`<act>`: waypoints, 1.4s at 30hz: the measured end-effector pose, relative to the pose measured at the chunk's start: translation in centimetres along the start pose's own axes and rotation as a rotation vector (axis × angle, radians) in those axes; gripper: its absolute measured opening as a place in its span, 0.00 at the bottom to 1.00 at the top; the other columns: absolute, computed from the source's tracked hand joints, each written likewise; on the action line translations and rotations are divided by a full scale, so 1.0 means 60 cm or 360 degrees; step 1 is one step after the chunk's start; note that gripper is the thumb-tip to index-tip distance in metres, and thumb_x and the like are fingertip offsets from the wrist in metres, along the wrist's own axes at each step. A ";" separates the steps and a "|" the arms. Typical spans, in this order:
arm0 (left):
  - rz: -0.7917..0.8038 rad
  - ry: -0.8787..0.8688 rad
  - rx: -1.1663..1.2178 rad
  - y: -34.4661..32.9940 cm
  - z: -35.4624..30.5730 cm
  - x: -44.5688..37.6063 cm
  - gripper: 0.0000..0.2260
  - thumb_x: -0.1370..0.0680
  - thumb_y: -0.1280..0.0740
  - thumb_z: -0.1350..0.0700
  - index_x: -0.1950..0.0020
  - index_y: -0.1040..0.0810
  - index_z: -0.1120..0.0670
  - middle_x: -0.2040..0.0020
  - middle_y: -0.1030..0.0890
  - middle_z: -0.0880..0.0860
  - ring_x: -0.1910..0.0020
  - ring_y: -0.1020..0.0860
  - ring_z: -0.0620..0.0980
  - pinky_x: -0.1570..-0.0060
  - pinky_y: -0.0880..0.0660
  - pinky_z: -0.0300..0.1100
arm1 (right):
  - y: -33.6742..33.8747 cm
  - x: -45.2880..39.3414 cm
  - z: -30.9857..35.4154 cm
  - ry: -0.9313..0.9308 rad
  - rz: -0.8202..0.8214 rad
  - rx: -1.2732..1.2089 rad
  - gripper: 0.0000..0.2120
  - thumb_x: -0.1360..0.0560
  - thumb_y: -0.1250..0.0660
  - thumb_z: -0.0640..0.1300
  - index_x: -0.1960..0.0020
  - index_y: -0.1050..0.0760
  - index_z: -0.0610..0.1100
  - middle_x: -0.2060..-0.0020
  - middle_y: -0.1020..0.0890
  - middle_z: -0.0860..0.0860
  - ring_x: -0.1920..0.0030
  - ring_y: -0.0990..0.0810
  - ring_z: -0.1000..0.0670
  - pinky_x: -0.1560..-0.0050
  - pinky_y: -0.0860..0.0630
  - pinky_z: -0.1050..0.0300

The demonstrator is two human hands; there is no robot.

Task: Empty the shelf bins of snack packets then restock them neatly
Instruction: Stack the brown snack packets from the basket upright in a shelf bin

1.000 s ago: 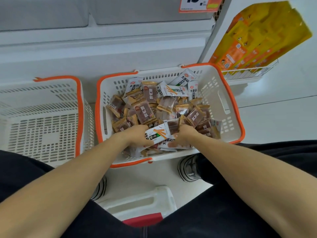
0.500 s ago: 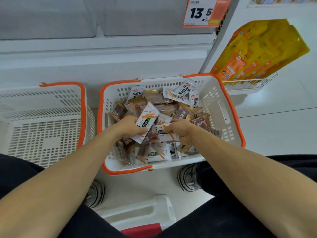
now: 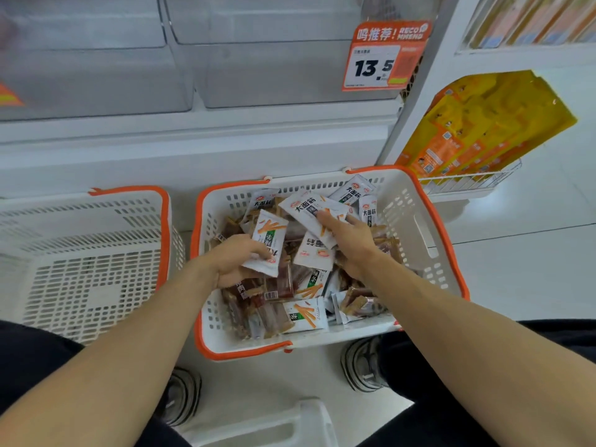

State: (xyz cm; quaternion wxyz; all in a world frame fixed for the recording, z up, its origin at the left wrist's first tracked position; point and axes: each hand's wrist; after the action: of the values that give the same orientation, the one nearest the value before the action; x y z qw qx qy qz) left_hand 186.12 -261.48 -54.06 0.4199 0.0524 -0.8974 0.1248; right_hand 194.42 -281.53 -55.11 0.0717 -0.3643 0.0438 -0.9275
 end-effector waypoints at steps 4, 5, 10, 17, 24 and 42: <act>0.0294 -0.0086 0.0389 -0.031 0.003 0.002 0.12 0.21 0.34 0.58 0.39 0.21 0.58 0.45 0.17 0.62 0.51 0.18 0.58 0.51 0.18 0.53 | -0.020 0.021 -0.019 -0.0042 0.0167 0.0154 0.16 0.23 0.27 0.46 0.40 0.25 0.38 0.50 0.14 0.42 0.57 0.15 0.46 0.59 0.17 0.50; 0.0214 -0.0106 0.0348 -0.038 0.007 -0.005 0.12 0.20 0.33 0.55 0.39 0.20 0.56 0.44 0.16 0.60 0.50 0.18 0.58 0.53 0.18 0.52 | -0.025 0.027 -0.024 -0.0053 0.0198 0.0192 0.15 0.22 0.29 0.47 0.41 0.23 0.38 0.50 0.15 0.41 0.57 0.15 0.45 0.58 0.16 0.50; -0.0370 -0.0177 0.0195 -0.040 0.044 -0.037 0.04 0.21 0.30 0.56 0.46 0.17 0.53 0.44 0.15 0.58 0.56 0.16 0.52 0.63 0.20 0.45 | -0.027 0.018 -0.017 -0.0183 0.0508 0.1038 0.33 0.24 0.37 0.68 0.36 0.23 0.41 0.43 0.18 0.42 0.46 0.17 0.44 0.55 0.18 0.51; -0.0498 -0.0410 -0.0330 -0.002 0.058 -0.026 0.10 0.24 0.26 0.61 0.44 0.19 0.53 0.42 0.15 0.53 0.46 0.17 0.50 0.43 0.20 0.51 | 0.026 -0.091 0.047 0.0578 -0.0237 0.1950 0.26 0.24 0.30 0.43 0.27 0.30 0.45 0.32 0.25 0.42 0.35 0.24 0.41 0.37 0.25 0.48; -0.0518 -0.0470 -0.0556 0.020 0.065 -0.002 0.12 0.24 0.26 0.58 0.41 0.19 0.51 0.45 0.15 0.49 0.46 0.16 0.48 0.41 0.21 0.54 | 0.019 -0.162 0.032 0.0489 -0.0125 0.2244 0.21 0.21 0.32 0.45 0.29 0.28 0.54 0.36 0.23 0.43 0.41 0.22 0.40 0.40 0.22 0.43; -0.1488 -0.0818 -0.0744 0.231 -0.063 0.217 0.09 0.24 0.31 0.60 0.44 0.21 0.54 0.53 0.17 0.52 0.53 0.19 0.54 0.57 0.26 0.44 | -0.409 0.121 0.027 0.0966 0.1143 0.1596 0.16 0.21 0.33 0.43 0.34 0.24 0.42 0.44 0.17 0.42 0.44 0.19 0.41 0.45 0.22 0.50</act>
State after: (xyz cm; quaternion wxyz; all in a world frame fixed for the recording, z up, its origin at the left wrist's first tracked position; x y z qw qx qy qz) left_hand 177.82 -246.99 -44.22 0.1995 0.3776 -0.8557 -0.2922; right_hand 187.81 -258.59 -45.78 0.5192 0.0260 -0.2547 -0.8154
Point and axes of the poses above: each hand's wrist, its own x-axis away from the middle knuckle, its own y-axis out of the back of the hand, z = x × y
